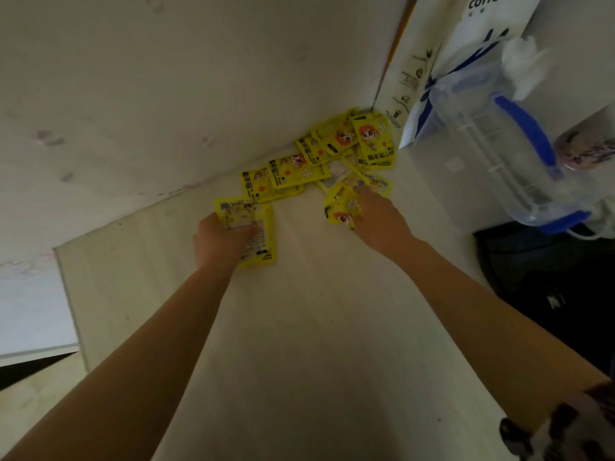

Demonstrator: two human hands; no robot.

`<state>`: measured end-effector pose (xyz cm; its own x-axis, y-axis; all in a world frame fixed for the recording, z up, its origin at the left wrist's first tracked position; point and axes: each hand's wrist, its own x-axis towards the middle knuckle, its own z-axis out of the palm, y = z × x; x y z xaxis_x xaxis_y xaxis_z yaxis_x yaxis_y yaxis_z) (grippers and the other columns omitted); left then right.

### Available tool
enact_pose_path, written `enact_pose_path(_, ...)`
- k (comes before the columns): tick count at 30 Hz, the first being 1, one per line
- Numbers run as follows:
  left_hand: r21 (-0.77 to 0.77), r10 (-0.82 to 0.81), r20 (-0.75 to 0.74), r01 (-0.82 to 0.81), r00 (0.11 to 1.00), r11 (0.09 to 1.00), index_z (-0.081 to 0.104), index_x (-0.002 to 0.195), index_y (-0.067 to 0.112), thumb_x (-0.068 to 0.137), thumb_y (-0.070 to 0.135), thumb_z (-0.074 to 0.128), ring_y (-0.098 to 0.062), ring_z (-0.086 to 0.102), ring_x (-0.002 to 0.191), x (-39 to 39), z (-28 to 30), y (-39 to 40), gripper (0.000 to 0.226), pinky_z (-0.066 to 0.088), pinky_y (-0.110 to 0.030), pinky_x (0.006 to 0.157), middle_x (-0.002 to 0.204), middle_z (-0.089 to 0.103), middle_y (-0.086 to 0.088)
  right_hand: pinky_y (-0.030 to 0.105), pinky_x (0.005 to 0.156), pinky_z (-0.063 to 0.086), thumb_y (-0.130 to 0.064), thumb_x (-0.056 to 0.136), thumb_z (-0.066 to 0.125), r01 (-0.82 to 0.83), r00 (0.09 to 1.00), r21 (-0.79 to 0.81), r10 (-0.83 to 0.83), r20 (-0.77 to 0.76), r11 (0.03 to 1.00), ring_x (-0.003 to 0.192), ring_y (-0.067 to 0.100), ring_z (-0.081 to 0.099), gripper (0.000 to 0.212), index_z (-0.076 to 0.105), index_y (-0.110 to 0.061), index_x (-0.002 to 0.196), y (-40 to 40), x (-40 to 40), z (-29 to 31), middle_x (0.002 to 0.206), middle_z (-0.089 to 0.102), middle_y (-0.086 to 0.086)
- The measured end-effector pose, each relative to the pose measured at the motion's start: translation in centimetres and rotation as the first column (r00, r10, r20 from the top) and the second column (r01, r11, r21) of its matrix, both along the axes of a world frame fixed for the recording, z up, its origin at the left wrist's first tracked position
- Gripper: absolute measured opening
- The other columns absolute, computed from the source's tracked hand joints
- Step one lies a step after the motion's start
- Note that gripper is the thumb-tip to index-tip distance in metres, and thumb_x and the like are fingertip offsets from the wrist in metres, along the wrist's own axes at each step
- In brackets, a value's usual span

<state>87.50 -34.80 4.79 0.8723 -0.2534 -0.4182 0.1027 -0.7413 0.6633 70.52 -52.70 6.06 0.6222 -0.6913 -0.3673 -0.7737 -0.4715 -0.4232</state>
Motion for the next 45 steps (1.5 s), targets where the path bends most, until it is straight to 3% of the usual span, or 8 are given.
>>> enact_pose_path(7, 0.178, -0.111, 0.015, 0.107, 0.994, 0.978, 0.066, 0.103, 0.019, 0.067, 0.040, 0.079, -0.031, 0.051, 0.111, 0.8, -2.4, 0.2, 0.044, 0.048, -0.041, 0.087, 0.107, 0.061, -0.007, 0.039, 0.081, 0.047, -0.021, 0.090, 0.059, 0.152, 0.983, 0.048, -0.156, 0.098, 0.987, 0.110, 0.035, 0.056, 0.045, 0.042, -0.006, 0.129, -4.7, 4.5, -1.9, 0.121, 0.057, 0.018)
enact_pose_path(11, 0.298, -0.152, 0.077, 0.122, 0.985, 0.947, 0.059, 0.113, 0.011, 0.068, 0.044, 0.079, -0.033, 0.037, 0.117, -0.3, -3.2, 0.6, 0.058, 0.040, -0.042, 0.092, 0.124, 0.046, -0.011, 0.045, 0.099, 0.037, -0.040, 0.087, 0.062, 0.155, 0.987, -0.058, -0.157, -0.043, 0.986, 0.124, 0.039, 0.042, 0.060, 0.042, -0.006, 0.132, -5.7, 6.0, -3.7, 0.134, 0.045, 0.021)
enact_pose_path(19, 0.313, -0.204, 0.101, 0.164, 0.974, 0.936, 0.050, 0.122, 0.012, 0.072, 0.032, 0.078, -0.038, 0.040, 0.117, -1.4, -3.2, -1.1, 0.060, 0.039, -0.042, 0.090, 0.124, 0.049, -0.016, 0.046, 0.099, 0.035, -0.034, 0.086, 0.061, 0.107, 0.993, -0.086, -0.111, -0.039, 0.991, 0.122, 0.040, 0.044, 0.051, 0.044, -0.009, 0.127, -5.6, 7.3, -4.8, 0.128, 0.051, 0.018)
enact_pose_path(29, 0.191, -0.180, 0.088, 0.160, 0.980, 0.968, 0.051, 0.112, 0.013, 0.074, 0.020, 0.075, -0.035, 0.057, 0.097, -2.3, -2.3, -0.4, 0.045, 0.048, -0.040, 0.082, 0.118, 0.047, -0.010, 0.045, 0.090, 0.043, -0.017, 0.089, 0.057, 0.226, 0.972, -0.018, -0.224, 0.078, 0.974, 0.117, 0.032, 0.051, 0.035, 0.049, -0.013, 0.122, -4.6, 4.7, -3.9, 0.126, 0.052, 0.011)
enact_pose_path(36, 0.025, -0.117, 0.064, 0.116, 0.991, 0.993, 0.047, 0.104, 0.017, 0.075, 0.016, 0.075, -0.023, 0.057, 0.074, -2.2, -1.0, 0.3, 0.040, 0.037, -0.022, 0.047, 0.089, 0.062, -0.004, 0.029, 0.074, 0.045, -0.019, 0.086, 0.067, 0.374, 0.862, 0.167, -0.408, 0.302, 0.913, 0.096, 0.022, 0.059, 0.038, 0.053, -0.011, 0.120, -3.7, 1.8, -1.9, 0.111, 0.061, 0.007)
enact_pose_path(40, -0.061, -0.103, 0.070, 0.107, 0.992, 0.992, 0.046, 0.110, 0.019, 0.071, 0.015, 0.079, -0.020, 0.060, 0.075, -1.6, 0.3, -0.6, 0.051, 0.044, -0.023, 0.052, 0.089, 0.061, 0.000, 0.019, 0.061, 0.048, -0.018, 0.083, 0.071, 0.479, 0.745, 0.294, -0.561, 0.361, 0.827, 0.079, 0.012, 0.059, 0.043, 0.048, -0.017, 0.119, -2.7, -0.3, -1.4, 0.098, 0.058, -0.001)
enact_pose_path(43, -0.103, -0.123, 0.060, 0.129, 0.991, 0.986, 0.045, 0.117, 0.023, 0.070, 0.013, 0.080, -0.021, 0.066, 0.082, -0.9, 0.8, -1.9, 0.059, 0.057, -0.035, 0.067, 0.093, 0.064, 0.002, 0.033, 0.076, 0.051, -0.024, 0.082, 0.073, 0.558, 0.715, 0.330, -0.643, 0.274, 0.761, 0.089, 0.018, 0.059, 0.045, 0.053, -0.012, 0.120, -2.0, -1.8, -1.8, 0.100, 0.059, 0.001)
enact_pose_path(45, -0.102, -0.161, 0.080, 0.169, 0.984, 0.980, 0.049, 0.118, 0.021, 0.071, 0.014, 0.079, -0.020, 0.066, 0.086, -0.3, 0.9, -3.0, 0.056, 0.056, -0.036, 0.072, 0.096, 0.065, 0.002, 0.043, 0.077, 0.055, -0.027, 0.081, 0.072, 0.580, 0.719, 0.322, -0.656, 0.231, 0.749, 0.083, 0.025, 0.064, 0.030, 0.066, -0.004, 0.099, -1.7, -2.5, -2.7, 0.091, 0.067, 0.008)
